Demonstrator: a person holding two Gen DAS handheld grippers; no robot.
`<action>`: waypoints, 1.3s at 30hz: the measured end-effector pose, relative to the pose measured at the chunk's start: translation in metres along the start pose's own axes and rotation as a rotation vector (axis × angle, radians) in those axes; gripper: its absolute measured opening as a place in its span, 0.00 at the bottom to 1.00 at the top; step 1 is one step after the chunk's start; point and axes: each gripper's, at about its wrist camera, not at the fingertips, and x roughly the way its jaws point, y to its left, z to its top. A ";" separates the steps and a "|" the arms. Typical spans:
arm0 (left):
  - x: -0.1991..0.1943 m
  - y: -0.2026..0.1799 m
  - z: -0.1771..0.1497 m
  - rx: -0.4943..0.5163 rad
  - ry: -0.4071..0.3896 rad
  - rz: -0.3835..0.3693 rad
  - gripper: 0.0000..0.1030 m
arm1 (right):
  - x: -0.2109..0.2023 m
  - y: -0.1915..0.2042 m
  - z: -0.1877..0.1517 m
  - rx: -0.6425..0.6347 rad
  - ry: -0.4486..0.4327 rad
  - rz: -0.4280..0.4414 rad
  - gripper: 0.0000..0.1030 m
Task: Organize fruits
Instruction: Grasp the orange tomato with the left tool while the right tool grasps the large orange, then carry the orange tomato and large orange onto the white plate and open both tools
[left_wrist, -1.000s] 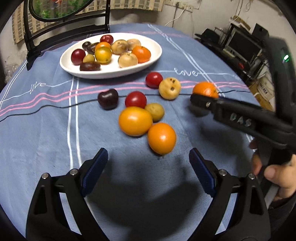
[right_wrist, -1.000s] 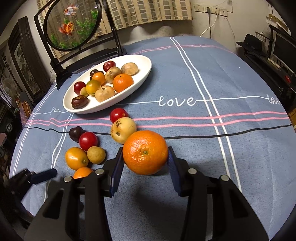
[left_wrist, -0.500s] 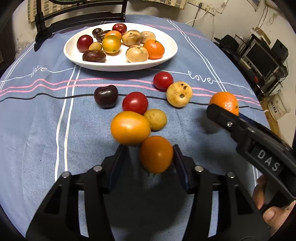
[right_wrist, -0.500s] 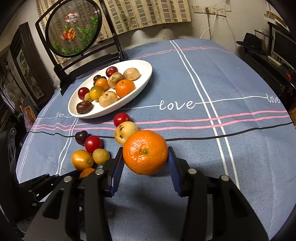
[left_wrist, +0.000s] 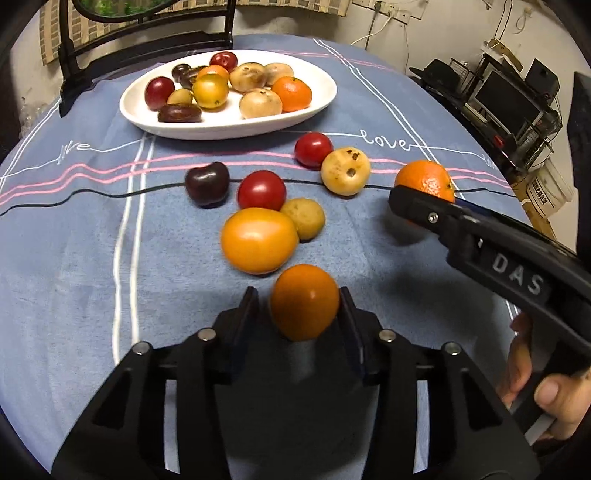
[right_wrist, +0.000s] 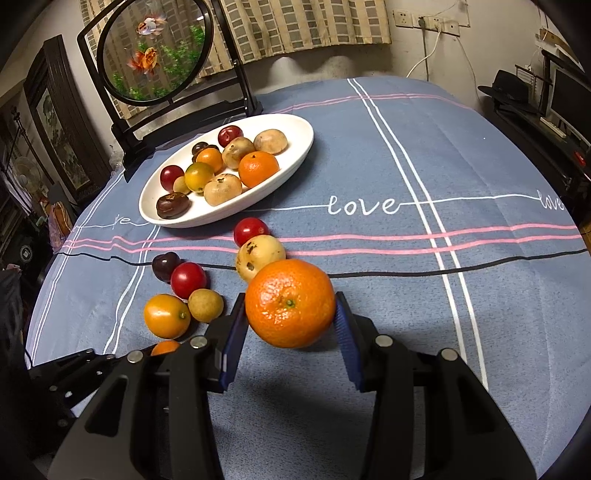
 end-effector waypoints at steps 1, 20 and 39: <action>0.002 -0.003 0.001 0.015 -0.004 0.019 0.43 | 0.000 0.000 0.000 0.001 0.001 0.000 0.45; -0.047 0.020 -0.008 0.075 -0.129 0.069 0.35 | -0.005 0.001 0.000 -0.009 -0.021 0.016 0.45; -0.047 0.083 0.111 0.029 -0.225 0.104 0.35 | -0.010 0.057 0.073 -0.197 -0.091 0.072 0.45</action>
